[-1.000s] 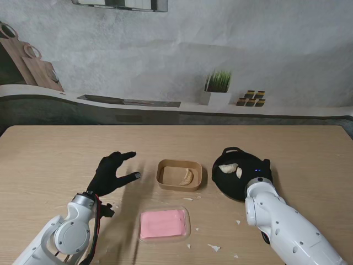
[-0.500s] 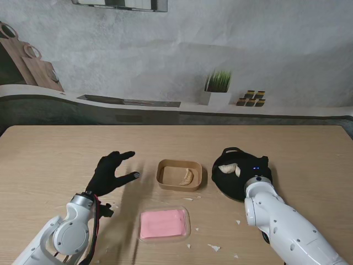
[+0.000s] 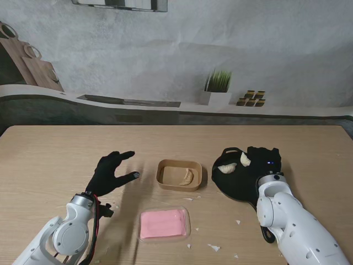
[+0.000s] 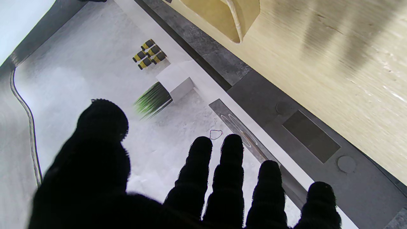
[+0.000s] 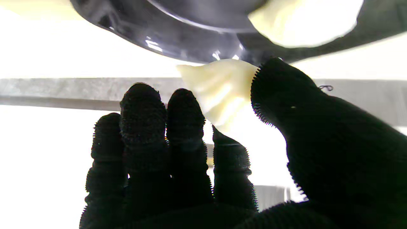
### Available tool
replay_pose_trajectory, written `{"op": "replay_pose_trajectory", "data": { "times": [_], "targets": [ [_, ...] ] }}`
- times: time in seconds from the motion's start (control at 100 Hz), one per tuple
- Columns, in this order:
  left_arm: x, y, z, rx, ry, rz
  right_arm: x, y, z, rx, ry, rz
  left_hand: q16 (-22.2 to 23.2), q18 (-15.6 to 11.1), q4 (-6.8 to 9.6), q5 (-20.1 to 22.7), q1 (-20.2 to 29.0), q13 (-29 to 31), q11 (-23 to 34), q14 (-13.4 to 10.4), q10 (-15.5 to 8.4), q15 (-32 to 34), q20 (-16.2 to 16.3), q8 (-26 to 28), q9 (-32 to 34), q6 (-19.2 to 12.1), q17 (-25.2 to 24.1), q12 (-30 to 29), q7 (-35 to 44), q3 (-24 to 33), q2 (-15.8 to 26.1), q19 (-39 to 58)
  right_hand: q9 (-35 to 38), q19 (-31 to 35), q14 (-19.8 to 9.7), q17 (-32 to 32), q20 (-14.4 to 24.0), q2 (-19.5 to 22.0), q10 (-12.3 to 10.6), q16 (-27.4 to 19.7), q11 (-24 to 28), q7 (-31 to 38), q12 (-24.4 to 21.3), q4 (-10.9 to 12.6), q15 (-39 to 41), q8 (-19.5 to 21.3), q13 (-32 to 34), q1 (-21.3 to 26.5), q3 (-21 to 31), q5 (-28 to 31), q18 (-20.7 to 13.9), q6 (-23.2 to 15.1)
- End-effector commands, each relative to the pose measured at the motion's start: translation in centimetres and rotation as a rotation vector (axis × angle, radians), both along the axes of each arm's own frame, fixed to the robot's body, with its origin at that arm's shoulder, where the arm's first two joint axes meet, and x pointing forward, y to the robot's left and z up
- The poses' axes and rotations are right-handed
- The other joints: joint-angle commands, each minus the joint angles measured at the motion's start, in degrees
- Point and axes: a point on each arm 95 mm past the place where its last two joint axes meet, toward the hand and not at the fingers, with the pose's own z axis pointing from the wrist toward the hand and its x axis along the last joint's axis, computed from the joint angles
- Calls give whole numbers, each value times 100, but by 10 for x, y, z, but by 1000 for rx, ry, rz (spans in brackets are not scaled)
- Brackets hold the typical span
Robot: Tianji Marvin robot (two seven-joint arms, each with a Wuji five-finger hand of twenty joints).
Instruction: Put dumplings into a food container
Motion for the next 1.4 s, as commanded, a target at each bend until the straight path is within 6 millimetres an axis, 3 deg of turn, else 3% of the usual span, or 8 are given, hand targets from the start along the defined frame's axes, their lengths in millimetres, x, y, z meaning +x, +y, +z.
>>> {"op": "replay_pose_trajectory", "data": {
  "times": [0.0, 0.19, 0.47, 0.65, 0.85, 1.16, 1.39],
  "targets": [
    [-2, -4, 2, -6, -1, -13, -1, 13, 12, 25, -24, 32, 52, -127, 40, 52, 158, 83, 58, -2, 34, 71, -83, 45, 1, 26, -47, 62, -46, -117, 172, -189, 244, 233, 138, -152, -79, 221, 86, -1, 287, 655, 136, 230, 204, 263, 113, 616, 843, 485, 182, -414],
    [-4, -4, 4, -10, -9, -17, -6, 38, 45, 120, -49, 130, 52, -127, 40, 49, 157, 83, 53, -3, 46, 75, -70, 44, -9, 30, -46, 60, -49, -121, 175, -174, 255, 224, 148, -175, -83, 216, 97, 8, 298, 648, 151, 229, 233, 277, 112, 630, 832, 490, 192, -404],
    [-3, -3, 6, -30, -22, -9, -8, 112, 67, 219, 38, 286, 39, -124, 40, 64, 168, 98, 52, -51, 6, 76, -40, 43, 25, 38, -53, 54, -47, -125, 173, -152, 268, 199, 133, -196, -93, 219, 80, 4, 294, 640, 166, 221, 241, 294, 138, 608, 833, 497, 212, -393],
    [-3, 0, 8, -40, -31, -1, -5, 158, 60, 261, 107, 322, 28, -122, 40, 64, 166, 94, 48, -46, 12, 79, -30, 40, 24, 38, -58, 49, -50, -125, 180, -149, 267, 190, 140, -199, -97, 216, 107, 6, 297, 634, 185, 221, 258, 303, 150, 620, 838, 495, 221, -386],
    [-5, 7, 12, -48, -54, 19, 1, 193, 45, 266, 181, 336, 19, -126, 41, 70, 170, 93, 42, -32, 21, 81, -21, 35, 32, 49, -57, 44, -60, -132, 181, -147, 269, 193, 147, -191, -97, 221, 102, 4, 296, 629, 195, 217, 266, 308, 152, 603, 834, 496, 228, -386],
    [-6, 8, 14, -57, -59, 26, 6, 230, 23, 236, 272, 318, 11, -128, 41, 76, 181, 91, 31, -28, 35, 74, -14, 28, 34, 59, -57, 38, -77, -140, 187, -149, 301, 222, 110, -121, -90, 216, 47, -19, 260, 620, 169, 215, 242, 319, 202, 563, 807, 484, 220, -415],
    [-7, 10, 14, -62, -64, 30, 9, 244, 7, 205, 322, 294, 10, -127, 42, 83, 189, 98, 29, -22, 33, 74, -9, 27, 41, 68, -58, 38, -84, -147, 184, -150, 283, 219, 91, -116, -93, 225, 13, -46, 233, 606, 153, 218, 198, 296, 194, 519, 771, 441, 225, -436]
  ]
}}
